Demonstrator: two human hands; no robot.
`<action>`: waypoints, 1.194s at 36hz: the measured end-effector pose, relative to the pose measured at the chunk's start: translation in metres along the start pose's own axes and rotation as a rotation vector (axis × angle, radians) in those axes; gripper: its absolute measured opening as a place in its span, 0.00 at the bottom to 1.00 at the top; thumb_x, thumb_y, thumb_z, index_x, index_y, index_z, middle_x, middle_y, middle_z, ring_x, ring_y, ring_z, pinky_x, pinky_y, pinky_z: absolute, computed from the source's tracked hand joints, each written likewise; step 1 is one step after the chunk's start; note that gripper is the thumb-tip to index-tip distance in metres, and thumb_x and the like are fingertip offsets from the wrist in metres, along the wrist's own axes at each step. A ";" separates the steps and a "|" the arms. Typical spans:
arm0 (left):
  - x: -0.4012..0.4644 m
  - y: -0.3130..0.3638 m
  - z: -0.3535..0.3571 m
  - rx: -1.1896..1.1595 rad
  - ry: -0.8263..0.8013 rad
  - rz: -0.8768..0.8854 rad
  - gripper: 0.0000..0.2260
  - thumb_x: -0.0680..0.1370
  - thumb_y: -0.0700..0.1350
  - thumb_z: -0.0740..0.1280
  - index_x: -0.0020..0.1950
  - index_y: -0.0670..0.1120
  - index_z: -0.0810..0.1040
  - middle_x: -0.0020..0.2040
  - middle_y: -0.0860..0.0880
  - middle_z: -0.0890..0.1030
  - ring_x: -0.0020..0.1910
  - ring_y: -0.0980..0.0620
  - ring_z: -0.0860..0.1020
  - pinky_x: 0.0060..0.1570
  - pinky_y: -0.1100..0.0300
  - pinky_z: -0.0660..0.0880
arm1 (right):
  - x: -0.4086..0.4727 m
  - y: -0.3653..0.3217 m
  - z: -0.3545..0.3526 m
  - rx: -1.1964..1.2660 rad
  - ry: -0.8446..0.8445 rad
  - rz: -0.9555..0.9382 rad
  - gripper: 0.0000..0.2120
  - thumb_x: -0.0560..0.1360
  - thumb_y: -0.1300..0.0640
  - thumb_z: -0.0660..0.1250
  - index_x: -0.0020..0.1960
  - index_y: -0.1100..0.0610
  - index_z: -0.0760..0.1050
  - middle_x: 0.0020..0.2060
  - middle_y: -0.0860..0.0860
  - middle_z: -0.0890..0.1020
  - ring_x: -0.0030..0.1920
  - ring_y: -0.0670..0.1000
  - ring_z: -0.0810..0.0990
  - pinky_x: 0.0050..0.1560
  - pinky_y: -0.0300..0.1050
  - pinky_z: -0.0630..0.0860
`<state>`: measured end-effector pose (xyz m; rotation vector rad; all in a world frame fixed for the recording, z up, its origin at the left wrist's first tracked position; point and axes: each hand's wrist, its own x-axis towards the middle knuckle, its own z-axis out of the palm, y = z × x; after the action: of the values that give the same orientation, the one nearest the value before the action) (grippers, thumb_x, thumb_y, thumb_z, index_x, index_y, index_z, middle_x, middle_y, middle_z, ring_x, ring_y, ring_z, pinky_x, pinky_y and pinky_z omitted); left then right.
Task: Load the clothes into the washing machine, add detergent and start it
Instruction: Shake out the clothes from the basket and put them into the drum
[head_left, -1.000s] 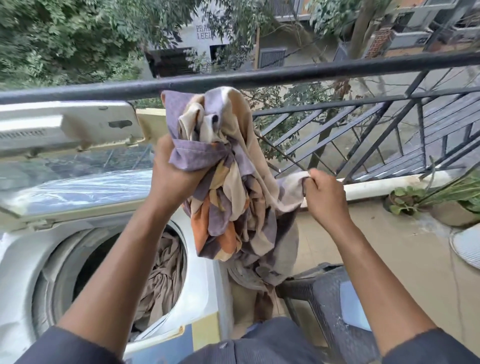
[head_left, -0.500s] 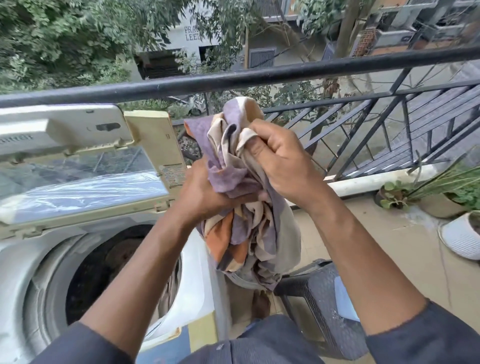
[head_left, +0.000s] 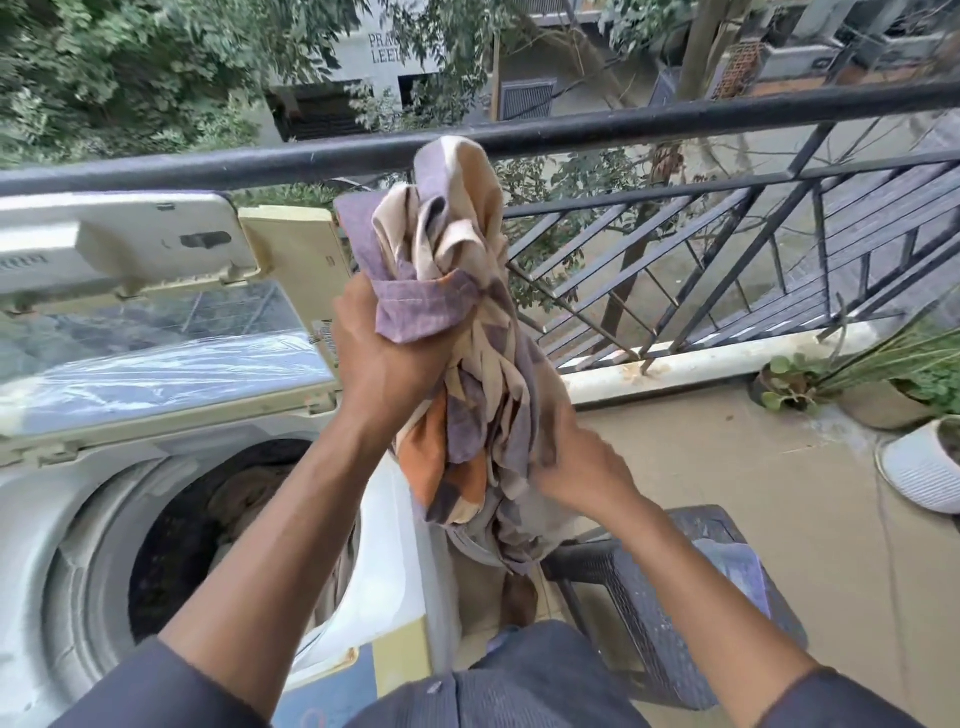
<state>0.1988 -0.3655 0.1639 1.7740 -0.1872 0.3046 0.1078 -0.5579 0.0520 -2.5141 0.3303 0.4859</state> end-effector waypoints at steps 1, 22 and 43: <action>0.000 0.004 0.000 -0.018 0.012 0.005 0.12 0.70 0.47 0.84 0.46 0.58 0.85 0.42 0.58 0.87 0.45 0.60 0.85 0.44 0.53 0.84 | 0.002 0.005 0.011 -0.050 -0.100 0.075 0.32 0.72 0.42 0.73 0.68 0.51 0.61 0.48 0.50 0.77 0.51 0.60 0.81 0.41 0.50 0.73; 0.004 0.007 -0.023 0.110 -0.052 -0.016 0.20 0.68 0.56 0.84 0.56 0.52 0.85 0.52 0.52 0.88 0.52 0.54 0.87 0.51 0.43 0.85 | 0.016 0.013 -0.060 0.240 0.471 0.158 0.13 0.72 0.60 0.59 0.48 0.55 0.82 0.47 0.59 0.85 0.48 0.63 0.81 0.41 0.50 0.71; 0.018 0.020 -0.037 0.105 0.034 0.128 0.15 0.70 0.49 0.83 0.48 0.63 0.81 0.43 0.77 0.81 0.45 0.72 0.82 0.47 0.61 0.83 | -0.017 -0.014 -0.111 0.091 0.758 0.001 0.17 0.72 0.65 0.59 0.55 0.57 0.81 0.43 0.62 0.83 0.42 0.64 0.76 0.37 0.52 0.71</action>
<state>0.2068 -0.3337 0.1954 1.8626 -0.2659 0.4434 0.1273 -0.6065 0.1520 -2.5100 0.6106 -0.4990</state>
